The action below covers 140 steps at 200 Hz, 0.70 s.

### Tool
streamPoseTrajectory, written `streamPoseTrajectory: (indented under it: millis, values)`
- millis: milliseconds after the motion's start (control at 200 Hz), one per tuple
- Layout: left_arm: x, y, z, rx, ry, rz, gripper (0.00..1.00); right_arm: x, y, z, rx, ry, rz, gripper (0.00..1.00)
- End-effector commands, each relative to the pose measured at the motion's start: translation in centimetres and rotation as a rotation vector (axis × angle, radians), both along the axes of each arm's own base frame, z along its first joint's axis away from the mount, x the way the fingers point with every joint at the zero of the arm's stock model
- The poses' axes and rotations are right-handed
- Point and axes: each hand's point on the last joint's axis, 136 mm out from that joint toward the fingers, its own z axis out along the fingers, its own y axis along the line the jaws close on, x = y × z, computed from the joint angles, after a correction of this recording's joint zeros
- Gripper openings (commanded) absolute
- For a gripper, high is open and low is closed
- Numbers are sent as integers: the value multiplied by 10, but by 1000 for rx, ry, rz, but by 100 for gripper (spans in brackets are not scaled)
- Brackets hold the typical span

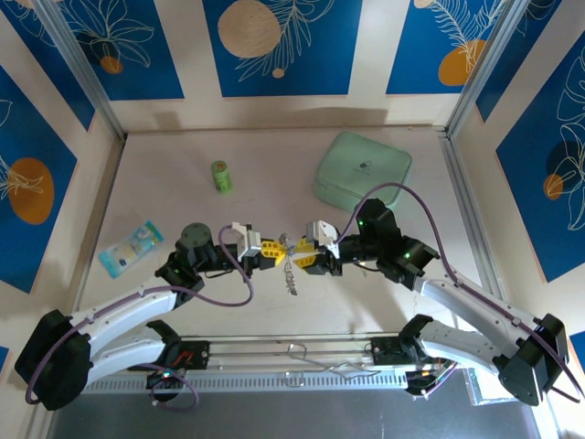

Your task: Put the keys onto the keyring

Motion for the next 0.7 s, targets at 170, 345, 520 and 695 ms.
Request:
streamPoseTrajectory:
  millis: [170,345,520,695]
  values:
    - [-13,-1,17,-52,-88,-61,0,7,5,9,18,-19,-31,32]
    - [-15,-1,18,-57,-87,-69,0,-1,14,7,1,-16,10,21]
    - [-16,-2,20,-62,-86,-78,0,-2,18,5,4,-9,18,15]
    - [-9,-1,14,-32,-78,-32,5,0,18,5,-12,-19,15,0]
